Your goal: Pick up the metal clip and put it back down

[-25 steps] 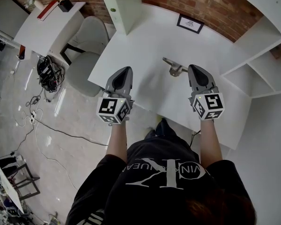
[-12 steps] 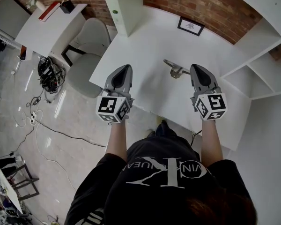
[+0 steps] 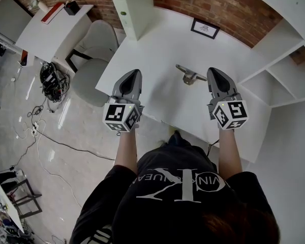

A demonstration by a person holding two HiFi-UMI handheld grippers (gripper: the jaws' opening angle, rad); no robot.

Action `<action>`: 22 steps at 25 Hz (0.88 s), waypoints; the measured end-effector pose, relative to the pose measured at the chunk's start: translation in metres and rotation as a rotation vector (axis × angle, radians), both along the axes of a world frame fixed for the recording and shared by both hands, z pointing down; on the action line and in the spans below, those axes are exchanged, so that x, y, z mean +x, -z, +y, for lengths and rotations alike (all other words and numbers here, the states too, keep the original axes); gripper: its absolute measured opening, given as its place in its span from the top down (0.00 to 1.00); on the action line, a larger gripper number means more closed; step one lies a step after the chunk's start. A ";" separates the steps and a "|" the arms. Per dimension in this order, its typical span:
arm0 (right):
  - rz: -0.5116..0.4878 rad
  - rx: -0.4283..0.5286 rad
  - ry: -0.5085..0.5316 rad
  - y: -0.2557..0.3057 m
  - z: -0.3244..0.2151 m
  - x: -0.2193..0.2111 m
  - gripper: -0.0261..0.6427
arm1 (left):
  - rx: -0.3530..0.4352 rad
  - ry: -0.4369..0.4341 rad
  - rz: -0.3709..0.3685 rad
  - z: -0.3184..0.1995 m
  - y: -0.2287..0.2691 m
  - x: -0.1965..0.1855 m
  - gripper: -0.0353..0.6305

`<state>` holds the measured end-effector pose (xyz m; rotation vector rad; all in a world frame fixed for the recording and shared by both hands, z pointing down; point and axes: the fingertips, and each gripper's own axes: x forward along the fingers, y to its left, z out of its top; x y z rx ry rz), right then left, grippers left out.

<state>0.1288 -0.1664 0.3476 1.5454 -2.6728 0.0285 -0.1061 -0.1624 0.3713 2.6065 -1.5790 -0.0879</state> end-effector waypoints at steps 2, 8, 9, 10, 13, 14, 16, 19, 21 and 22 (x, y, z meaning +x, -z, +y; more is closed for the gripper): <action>-0.008 0.002 -0.001 0.001 0.001 0.002 0.94 | 0.003 0.000 0.000 0.000 0.001 0.001 0.94; -0.040 0.001 -0.007 0.001 0.001 0.006 0.94 | 0.010 0.008 -0.001 -0.001 0.003 0.001 0.94; -0.043 0.002 -0.008 0.002 0.001 0.007 0.94 | 0.010 0.009 -0.001 -0.001 0.003 0.001 0.94; -0.045 0.002 -0.008 0.002 0.002 0.007 0.94 | 0.010 0.009 -0.001 -0.001 0.004 0.001 0.94; -0.045 0.003 -0.007 0.000 0.003 0.008 0.94 | 0.009 0.009 -0.001 -0.001 0.003 0.002 0.94; -0.046 0.004 -0.008 0.000 0.003 0.009 0.94 | 0.009 0.008 0.000 -0.001 0.003 0.003 0.94; -0.051 0.003 -0.010 0.001 0.003 0.010 0.94 | 0.010 0.008 0.001 -0.001 0.004 0.003 0.94; -0.057 0.004 -0.009 0.002 0.004 0.011 0.94 | 0.015 0.010 -0.002 0.000 0.007 0.003 0.94; -0.061 0.007 -0.006 0.002 0.004 0.012 0.94 | 0.018 0.011 -0.002 0.000 0.007 0.004 0.94; -0.063 0.008 -0.005 0.002 0.004 0.012 0.94 | 0.019 0.012 -0.002 0.000 0.007 0.004 0.94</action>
